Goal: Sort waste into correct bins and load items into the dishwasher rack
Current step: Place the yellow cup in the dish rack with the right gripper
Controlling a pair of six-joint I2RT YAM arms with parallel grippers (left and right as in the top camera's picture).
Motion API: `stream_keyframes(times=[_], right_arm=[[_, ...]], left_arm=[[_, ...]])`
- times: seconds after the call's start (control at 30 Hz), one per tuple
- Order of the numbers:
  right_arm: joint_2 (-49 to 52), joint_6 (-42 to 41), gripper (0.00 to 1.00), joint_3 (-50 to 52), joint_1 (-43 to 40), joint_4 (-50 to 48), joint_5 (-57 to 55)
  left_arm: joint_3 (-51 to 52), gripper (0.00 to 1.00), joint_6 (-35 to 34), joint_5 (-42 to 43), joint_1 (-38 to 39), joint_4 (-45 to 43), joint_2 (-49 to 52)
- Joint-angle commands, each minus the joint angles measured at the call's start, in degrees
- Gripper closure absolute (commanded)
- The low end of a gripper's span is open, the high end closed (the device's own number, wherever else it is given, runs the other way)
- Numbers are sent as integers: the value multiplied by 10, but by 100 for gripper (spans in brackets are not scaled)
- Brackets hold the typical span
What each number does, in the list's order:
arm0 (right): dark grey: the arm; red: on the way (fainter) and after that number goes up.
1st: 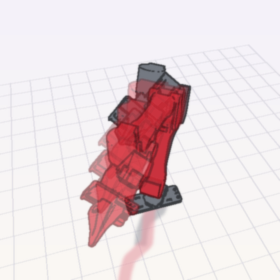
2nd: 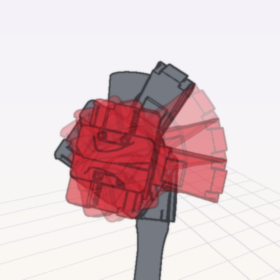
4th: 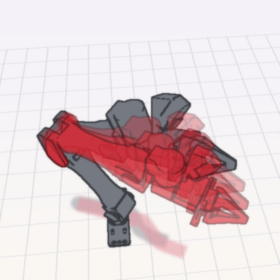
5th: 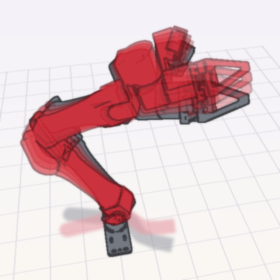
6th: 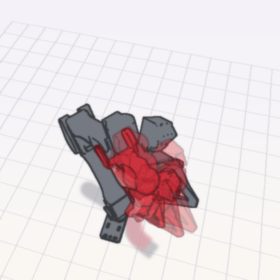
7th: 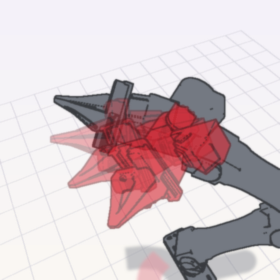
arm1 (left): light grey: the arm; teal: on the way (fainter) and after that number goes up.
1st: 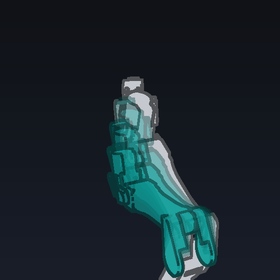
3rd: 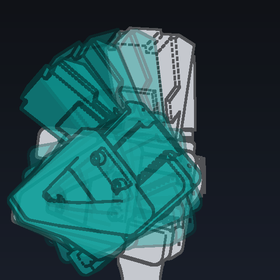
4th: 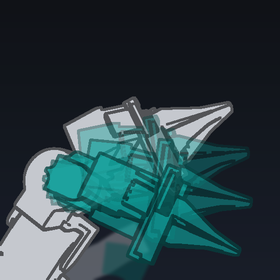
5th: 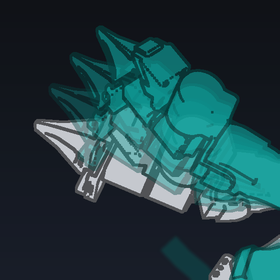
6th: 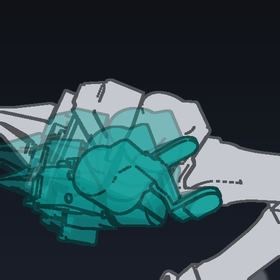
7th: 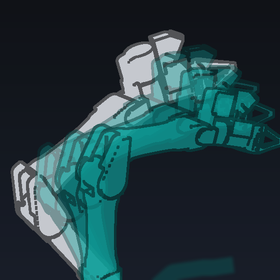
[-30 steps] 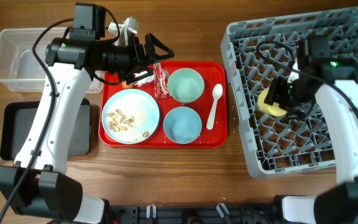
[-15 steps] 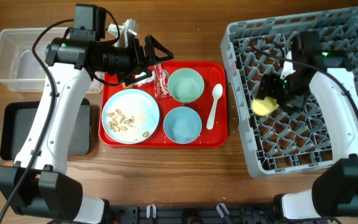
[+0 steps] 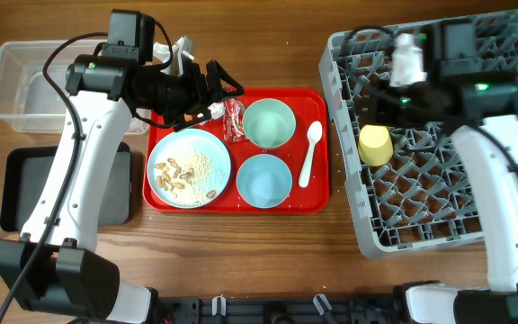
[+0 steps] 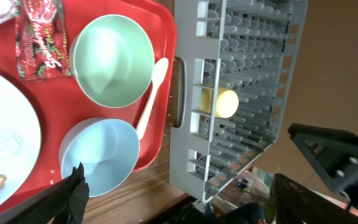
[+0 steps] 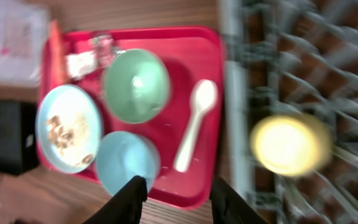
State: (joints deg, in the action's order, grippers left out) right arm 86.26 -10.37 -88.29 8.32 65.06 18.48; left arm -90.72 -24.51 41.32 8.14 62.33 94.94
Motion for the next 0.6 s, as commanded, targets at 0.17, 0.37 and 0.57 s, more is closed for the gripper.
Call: stream_keyframes(times=[0.17, 0.37, 0.57], right_arm=[[113, -83, 41, 10, 165, -111, -91], [249, -158, 38, 10, 171, -193, -116], [337, -157, 44, 10, 158, -207, -127]], left_arm=[[-2, 18, 13, -103, -33, 60, -48], [-2, 11, -69, -369, -66, 97, -174], [-2, 0, -81, -505, -79, 99, -282]])
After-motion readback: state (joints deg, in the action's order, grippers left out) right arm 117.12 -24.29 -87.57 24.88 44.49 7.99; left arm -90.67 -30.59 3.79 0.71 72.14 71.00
